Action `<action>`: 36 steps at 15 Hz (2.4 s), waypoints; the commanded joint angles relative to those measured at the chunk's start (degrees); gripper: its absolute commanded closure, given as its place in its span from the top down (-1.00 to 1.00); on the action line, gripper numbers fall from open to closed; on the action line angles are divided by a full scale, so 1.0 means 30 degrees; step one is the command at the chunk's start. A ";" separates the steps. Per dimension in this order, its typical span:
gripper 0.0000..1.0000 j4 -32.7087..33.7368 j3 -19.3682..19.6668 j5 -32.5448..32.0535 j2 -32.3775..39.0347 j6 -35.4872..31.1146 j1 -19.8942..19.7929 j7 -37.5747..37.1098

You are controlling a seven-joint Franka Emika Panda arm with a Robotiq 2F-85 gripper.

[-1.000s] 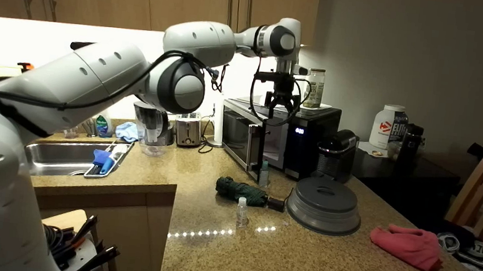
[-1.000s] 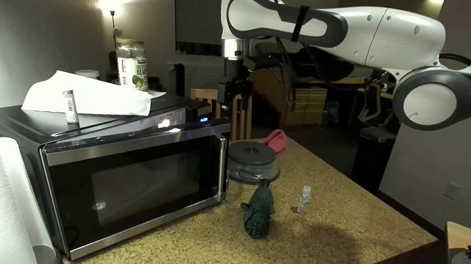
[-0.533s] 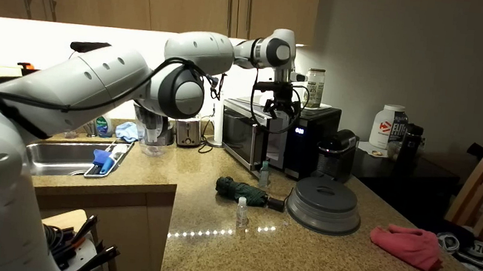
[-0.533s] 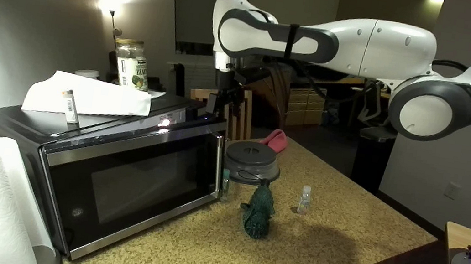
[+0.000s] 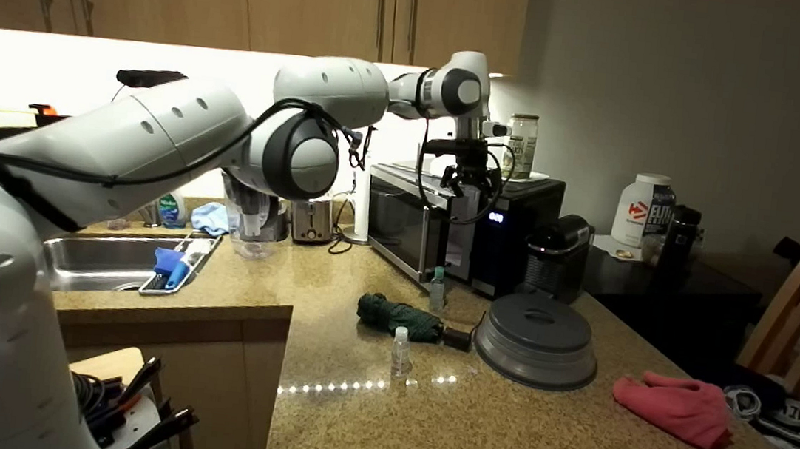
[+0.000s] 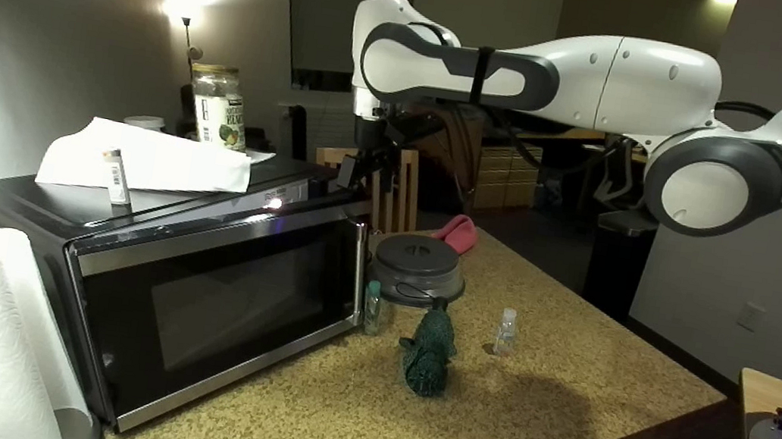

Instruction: Open the microwave

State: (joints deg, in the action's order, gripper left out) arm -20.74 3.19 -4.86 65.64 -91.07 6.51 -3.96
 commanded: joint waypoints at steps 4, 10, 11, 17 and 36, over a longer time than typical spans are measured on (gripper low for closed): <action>1.00 -0.1844 -0.0824 0.0785 -0.1017 0.1604 -0.0417 0.0683; 1.00 -0.0705 -0.1600 0.1525 -0.1279 0.7637 -0.0524 0.1448; 1.00 -0.0994 -0.1796 0.1641 -0.1592 0.8296 -0.0509 0.1945; 1.00 -0.1060 -0.2700 0.1967 -0.2485 1.2170 -0.0150 0.5354; 1.00 -0.0593 -0.2029 0.1235 -0.1763 1.1591 0.0685 0.3880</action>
State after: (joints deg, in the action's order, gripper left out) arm -21.25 -2.77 -1.91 60.11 -55.61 7.40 9.56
